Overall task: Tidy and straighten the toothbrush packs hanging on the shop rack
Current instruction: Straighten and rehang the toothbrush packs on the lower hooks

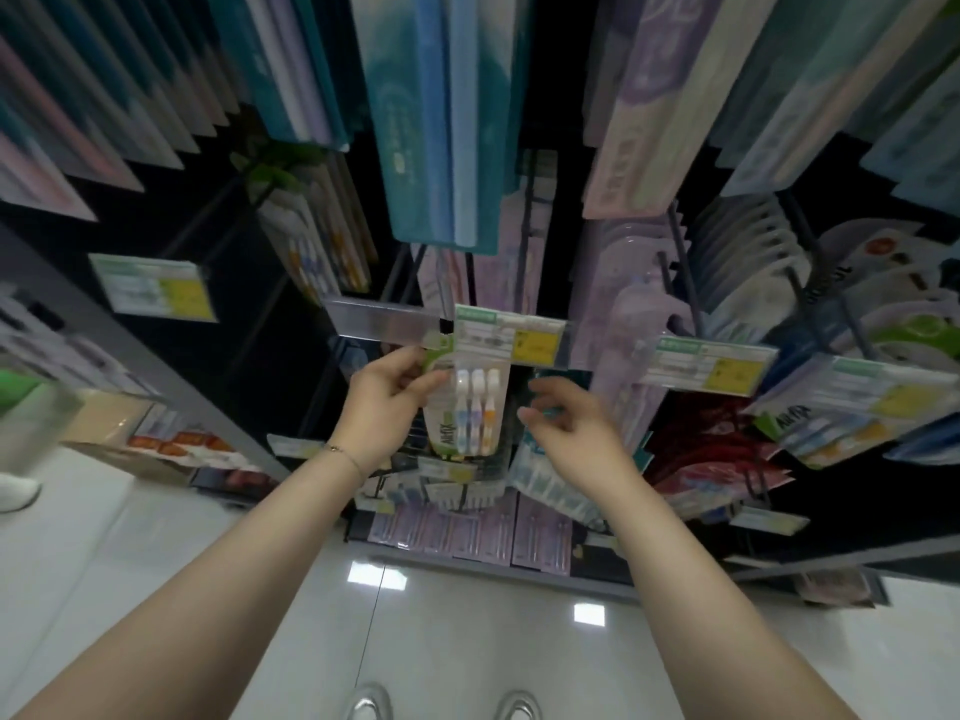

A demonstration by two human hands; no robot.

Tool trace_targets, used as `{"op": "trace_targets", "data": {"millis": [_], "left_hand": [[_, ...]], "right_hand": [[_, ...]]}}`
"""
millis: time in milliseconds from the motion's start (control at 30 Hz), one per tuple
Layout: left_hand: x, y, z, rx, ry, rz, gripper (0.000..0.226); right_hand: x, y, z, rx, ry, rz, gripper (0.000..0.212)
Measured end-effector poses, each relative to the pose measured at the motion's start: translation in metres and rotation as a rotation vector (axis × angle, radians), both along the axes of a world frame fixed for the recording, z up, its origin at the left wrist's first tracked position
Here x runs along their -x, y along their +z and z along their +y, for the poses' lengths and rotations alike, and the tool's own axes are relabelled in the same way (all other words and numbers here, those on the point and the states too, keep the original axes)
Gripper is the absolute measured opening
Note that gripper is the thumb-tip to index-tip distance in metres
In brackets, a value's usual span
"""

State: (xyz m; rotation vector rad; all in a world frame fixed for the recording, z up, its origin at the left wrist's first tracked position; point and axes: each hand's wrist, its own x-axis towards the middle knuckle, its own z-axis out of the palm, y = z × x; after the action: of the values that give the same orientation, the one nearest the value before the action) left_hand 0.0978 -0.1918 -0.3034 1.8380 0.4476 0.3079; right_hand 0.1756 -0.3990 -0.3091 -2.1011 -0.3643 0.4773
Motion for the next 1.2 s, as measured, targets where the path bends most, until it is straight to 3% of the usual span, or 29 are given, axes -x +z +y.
{"op": "trace_targets", "data": {"millis": [67, 300, 800, 900, 1033, 1200], "left_hand": [[0.007, 0.0, 0.012, -0.035, -0.036, 0.002, 0.007], [0.029, 0.008, 0.06, -0.027, -0.115, -0.019, 0.014], [0.053, 0.008, 0.197, 0.059, -0.002, 0.075, 0.019], [0.046, 0.013, 0.209, 0.039, -0.043, 0.065, 0.025], [0.034, 0.012, 0.217, 0.067, -0.066, 0.054, 0.018], [0.03, 0.01, 0.219, 0.088, -0.109, 0.028, 0.026]], "right_hand": [[0.009, 0.002, 0.016, -0.008, 0.049, 0.002, 0.038], [0.033, 0.004, 0.081, -0.106, 0.05, -0.001, 0.002], [0.048, 0.031, 0.234, -0.097, 0.062, -0.147, 0.012], [0.041, 0.035, 0.248, -0.117, 0.047, -0.169, 0.019], [0.032, 0.036, 0.252, -0.134, 0.015, -0.227, 0.017], [0.033, 0.031, 0.252, -0.114, 0.012, -0.282, 0.012]]}}
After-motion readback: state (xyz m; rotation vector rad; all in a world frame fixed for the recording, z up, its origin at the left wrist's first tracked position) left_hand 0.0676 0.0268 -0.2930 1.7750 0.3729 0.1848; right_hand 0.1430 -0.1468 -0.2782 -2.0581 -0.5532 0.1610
